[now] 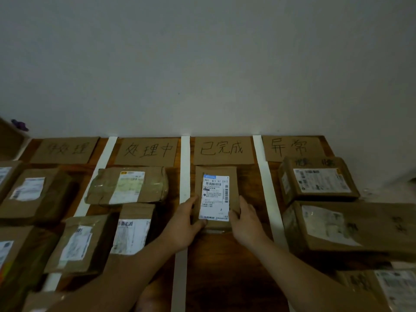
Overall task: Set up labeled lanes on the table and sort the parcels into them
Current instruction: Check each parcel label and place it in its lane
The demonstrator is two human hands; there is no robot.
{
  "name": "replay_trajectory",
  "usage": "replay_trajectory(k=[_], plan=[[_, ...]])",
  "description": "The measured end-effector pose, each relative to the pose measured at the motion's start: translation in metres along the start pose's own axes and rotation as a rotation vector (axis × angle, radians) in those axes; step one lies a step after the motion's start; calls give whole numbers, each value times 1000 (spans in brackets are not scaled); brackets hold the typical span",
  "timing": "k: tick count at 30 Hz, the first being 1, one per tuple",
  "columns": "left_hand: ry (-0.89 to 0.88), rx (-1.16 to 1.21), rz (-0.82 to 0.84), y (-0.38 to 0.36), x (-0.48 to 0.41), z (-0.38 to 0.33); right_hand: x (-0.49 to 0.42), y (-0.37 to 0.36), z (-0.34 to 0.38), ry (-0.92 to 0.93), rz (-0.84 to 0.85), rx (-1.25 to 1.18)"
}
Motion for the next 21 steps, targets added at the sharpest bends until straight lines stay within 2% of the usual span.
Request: replay_trajectory(k=[6,11,21], plan=[[-66,-290,17,9,-12,2,-17,-4,6,21,20,5],[-51,-470,22,22,-28,-1,-30,-9,15,36,41,-26],[9,-506,11,32,-30,2,-33,-11,28,40,51,25]])
Point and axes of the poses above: each hand's wrist, its own x-axis away from the middle knuckle, its own y-axis out of the back of the hand, z = x × y, the point moved 5 cm from there along -x, towards the middle knuckle, and after that the axes turned 6 degrees about x, right-handed, at the moved point
